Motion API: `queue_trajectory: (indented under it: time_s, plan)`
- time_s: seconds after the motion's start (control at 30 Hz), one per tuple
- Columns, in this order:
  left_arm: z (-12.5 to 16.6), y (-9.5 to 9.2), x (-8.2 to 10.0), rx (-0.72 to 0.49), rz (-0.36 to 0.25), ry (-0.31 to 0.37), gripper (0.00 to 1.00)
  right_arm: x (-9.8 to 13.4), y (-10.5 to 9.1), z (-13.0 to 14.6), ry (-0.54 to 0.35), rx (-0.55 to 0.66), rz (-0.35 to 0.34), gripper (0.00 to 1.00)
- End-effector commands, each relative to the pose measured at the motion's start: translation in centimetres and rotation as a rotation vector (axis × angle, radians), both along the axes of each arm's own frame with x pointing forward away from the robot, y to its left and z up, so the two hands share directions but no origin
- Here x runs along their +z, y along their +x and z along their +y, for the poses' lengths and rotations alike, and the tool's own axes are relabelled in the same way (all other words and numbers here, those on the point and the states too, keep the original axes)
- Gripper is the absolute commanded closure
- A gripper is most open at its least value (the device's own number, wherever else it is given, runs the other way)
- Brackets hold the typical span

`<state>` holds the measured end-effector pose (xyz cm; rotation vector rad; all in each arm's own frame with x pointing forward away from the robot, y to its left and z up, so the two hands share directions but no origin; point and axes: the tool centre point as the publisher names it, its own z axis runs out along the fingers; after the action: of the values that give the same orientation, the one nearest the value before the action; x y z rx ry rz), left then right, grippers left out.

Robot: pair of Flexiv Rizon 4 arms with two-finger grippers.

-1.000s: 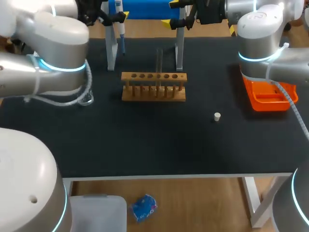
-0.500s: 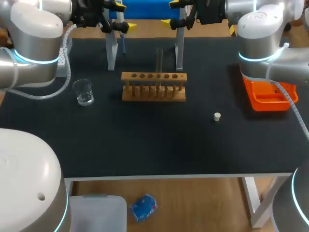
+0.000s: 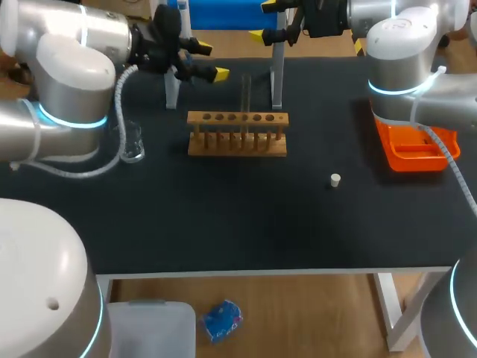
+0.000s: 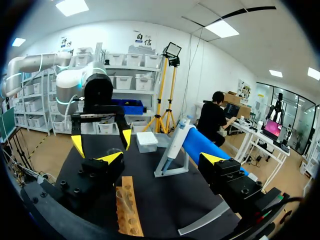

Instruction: Invert the test tube, pick up the pipette, mount the tip to pipette, aspirate from beaker and dispense into the tube, eject the tip, return the pipette, and cap with the stopper.

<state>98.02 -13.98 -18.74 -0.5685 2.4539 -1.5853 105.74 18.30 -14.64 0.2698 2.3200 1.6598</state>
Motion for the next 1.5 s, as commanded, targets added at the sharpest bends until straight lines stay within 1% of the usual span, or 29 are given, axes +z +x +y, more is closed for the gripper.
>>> queue_trajectory:
  time_s: [0.03, 0.07, 0.1, 0.17, 0.2, 0.23, 0.27, 0.33, 0.6, 1.27, 1.3, 1.37, 1.43, 1.5]
  plan:
    - [-0.4, -0.4, -1.0, 0.094, -0.037, 0.036, 0.00, 0.0, 0.0, -0.1, -0.002, 0.002, 0.002, 0.00]
    - [-0.4, -0.5, -1.2, 0.102, -0.033, 0.038, 0.00, 0.0, 0.0, -0.1, -0.002, 0.002, 0.002, 0.00]
    - [-0.3, -0.6, -1.4, 0.100, -0.032, 0.017, 0.00, 0.0, 0.0, -0.1, -0.002, 0.002, 0.002, 0.00]
    - [-0.3, -0.7, -1.9, 0.107, -0.013, 0.034, 0.00, 0.0, 0.0, -0.1, -0.002, 0.002, 0.002, 0.00]
    - [-0.4, -0.8, -2.0, 0.102, -0.011, 0.029, 0.00, 0.0, 0.0, -0.1, -0.002, 0.002, 0.002, 0.00]
    - [-0.4, -0.8, -2.2, 0.109, -0.001, 0.038, 0.00, 0.0, 0.0, -0.1, -0.002, 0.002, 0.002, 0.00]
    - [-0.4, -0.8, -2.2, 0.114, 0.002, 0.050, 0.00, 0.0, 0.0, -0.1, -0.002, 0.002, 0.002, 0.00]
    - [-0.4, -0.8, -2.4, 0.123, 0.005, 0.050, 0.00, 0.0, 0.0, -0.1, -0.002, 0.002, 0.002, 0.00]
    - [-0.4, -0.7, -2.9, 0.146, 0.048, 0.092, 0.00, 0.0, 0.0, -0.1, -0.002, 0.002, 0.002, 0.00]
    - [-0.4, -0.7, -2.9, 0.140, 0.045, 0.091, 0.00, 0.0, 0.0, -0.1, -0.002, 0.002, 0.002, 0.00]
    - [-0.4, -0.7, -2.9, 0.140, 0.045, 0.091, 0.00, 0.5, 0.1, -0.1, 0.000, 0.004, -0.010, 0.00]
    - [-0.4, -0.7, -2.9, 0.140, 0.045, 0.091, 0.00, 1.0, -0.2, -0.9, 0.000, 0.008, -0.025, 0.00]
    - [-0.4, -0.7, -2.9, 0.140, 0.045, 0.091, 0.00, 0.9, -0.6, -2.5, -0.015, -0.012, -0.023, 0.00]
    - [-0.4, -0.7, -2.9, 0.140, 0.045, 0.091, 0.00, 0.5, -1.5, -4.6, -0.042, -0.015, -0.021, 0.00]
